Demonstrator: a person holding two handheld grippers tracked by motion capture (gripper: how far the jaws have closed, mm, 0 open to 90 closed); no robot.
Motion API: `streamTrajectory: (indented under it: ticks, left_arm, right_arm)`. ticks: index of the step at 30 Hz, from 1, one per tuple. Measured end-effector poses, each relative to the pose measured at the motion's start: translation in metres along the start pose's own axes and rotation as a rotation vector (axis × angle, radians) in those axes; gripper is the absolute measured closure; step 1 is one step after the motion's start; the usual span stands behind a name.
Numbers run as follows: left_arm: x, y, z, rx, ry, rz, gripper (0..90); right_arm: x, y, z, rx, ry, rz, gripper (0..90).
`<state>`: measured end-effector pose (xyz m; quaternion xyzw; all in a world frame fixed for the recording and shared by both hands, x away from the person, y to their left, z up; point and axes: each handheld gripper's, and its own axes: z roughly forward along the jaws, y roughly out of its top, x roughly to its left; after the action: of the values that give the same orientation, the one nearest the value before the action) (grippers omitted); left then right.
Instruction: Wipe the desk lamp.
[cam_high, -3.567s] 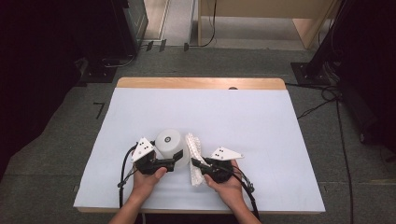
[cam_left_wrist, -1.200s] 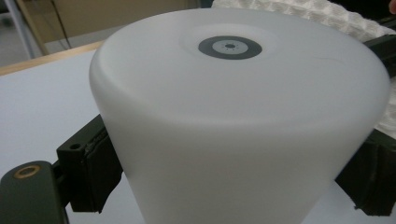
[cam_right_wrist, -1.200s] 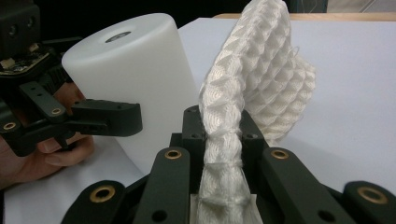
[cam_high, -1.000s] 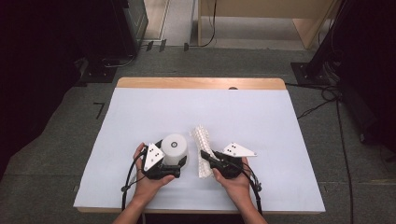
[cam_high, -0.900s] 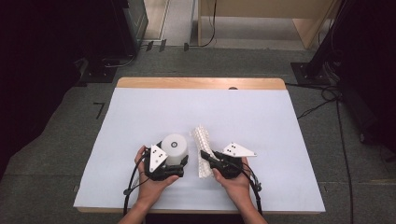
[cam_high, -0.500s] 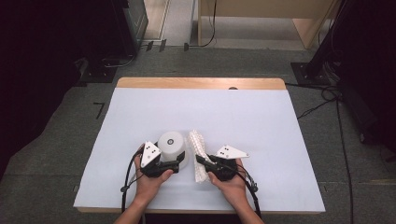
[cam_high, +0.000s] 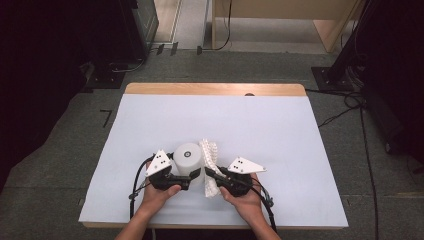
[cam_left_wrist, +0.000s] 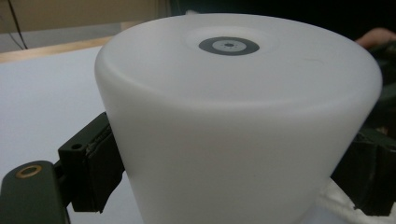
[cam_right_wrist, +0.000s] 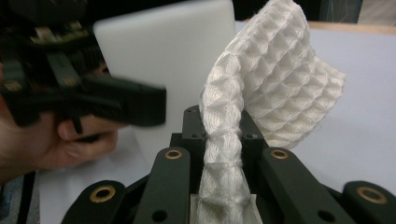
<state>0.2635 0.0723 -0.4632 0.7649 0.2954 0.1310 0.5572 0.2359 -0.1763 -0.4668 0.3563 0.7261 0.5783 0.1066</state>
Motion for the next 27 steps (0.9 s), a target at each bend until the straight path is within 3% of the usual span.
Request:
streamTrajectory:
  ticks: [5,8,14,18,22,27]
  left_arm:
    - [-0.003,-0.002,0.005,0.027,0.003,0.024,8.9]
    - [-0.003,-0.001,0.004,0.026,0.014,0.028,8.9]
    - [0.002,0.003,-0.004,-0.021,0.032,0.005,9.0]
    - [0.004,0.005,-0.007,-0.03,0.039,0.011,9.0]
    - [0.003,0.005,-0.005,-0.022,0.029,0.02,9.0]
    - [-0.003,0.002,0.003,0.012,0.028,0.053,9.0]
  right_arm:
    - [0.004,0.01,-0.01,-0.063,0.012,-0.028,78.9]
    - [0.005,0.011,-0.01,-0.062,0.011,-0.033,78.9]
    - [0.0,-0.004,0.005,0.03,-0.007,-0.005,78.9]
    - [-0.002,-0.013,0.015,0.086,-0.009,0.026,78.9]
    - [-0.002,-0.011,0.012,0.073,-0.012,0.026,78.9]
    - [0.0,0.001,0.001,0.002,-0.016,0.014,78.9]
